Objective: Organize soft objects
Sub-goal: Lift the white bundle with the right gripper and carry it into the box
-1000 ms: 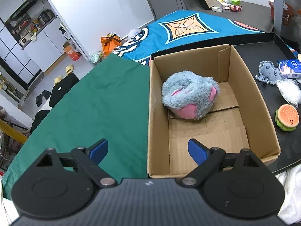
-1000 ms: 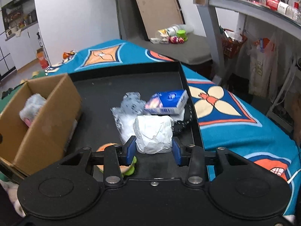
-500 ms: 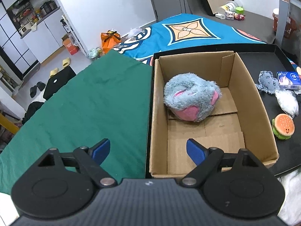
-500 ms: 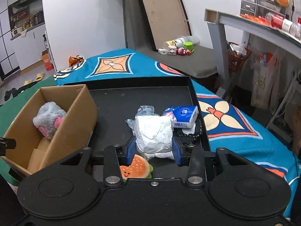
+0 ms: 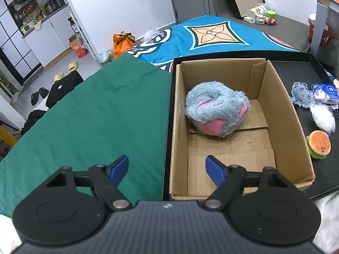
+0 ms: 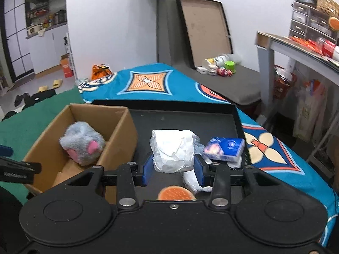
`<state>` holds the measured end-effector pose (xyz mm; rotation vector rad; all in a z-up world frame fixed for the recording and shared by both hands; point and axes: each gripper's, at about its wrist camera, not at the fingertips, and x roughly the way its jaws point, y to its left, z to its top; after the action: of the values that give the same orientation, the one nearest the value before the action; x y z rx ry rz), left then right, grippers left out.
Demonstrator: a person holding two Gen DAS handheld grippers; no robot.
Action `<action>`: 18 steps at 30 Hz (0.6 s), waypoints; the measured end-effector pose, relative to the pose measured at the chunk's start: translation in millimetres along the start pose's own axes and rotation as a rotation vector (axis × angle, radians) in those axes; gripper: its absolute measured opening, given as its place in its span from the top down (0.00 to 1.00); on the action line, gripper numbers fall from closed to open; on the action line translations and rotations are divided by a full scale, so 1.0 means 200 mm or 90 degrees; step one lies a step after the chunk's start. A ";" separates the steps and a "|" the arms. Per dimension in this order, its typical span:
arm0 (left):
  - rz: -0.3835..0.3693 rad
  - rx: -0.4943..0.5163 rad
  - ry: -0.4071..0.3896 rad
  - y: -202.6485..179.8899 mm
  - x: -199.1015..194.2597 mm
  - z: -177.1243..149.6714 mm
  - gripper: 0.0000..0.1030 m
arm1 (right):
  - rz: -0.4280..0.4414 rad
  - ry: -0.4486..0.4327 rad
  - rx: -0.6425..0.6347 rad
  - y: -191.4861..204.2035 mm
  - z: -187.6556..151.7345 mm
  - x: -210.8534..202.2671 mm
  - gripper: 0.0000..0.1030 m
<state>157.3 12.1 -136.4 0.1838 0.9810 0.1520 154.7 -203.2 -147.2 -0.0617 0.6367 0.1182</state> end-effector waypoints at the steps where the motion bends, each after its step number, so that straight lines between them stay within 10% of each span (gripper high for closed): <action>1: -0.001 0.000 0.001 0.00 0.00 0.00 0.29 | 0.004 -0.002 -0.004 0.02 0.01 0.00 0.61; 18: -0.070 -0.045 0.034 0.07 0.06 -0.01 0.86 | 0.094 -0.008 -0.094 0.35 0.13 0.04 0.61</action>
<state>161.3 29.4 -144.9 0.0618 1.0350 0.0916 167.5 -130.4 -132.4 -0.1573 0.6191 0.3078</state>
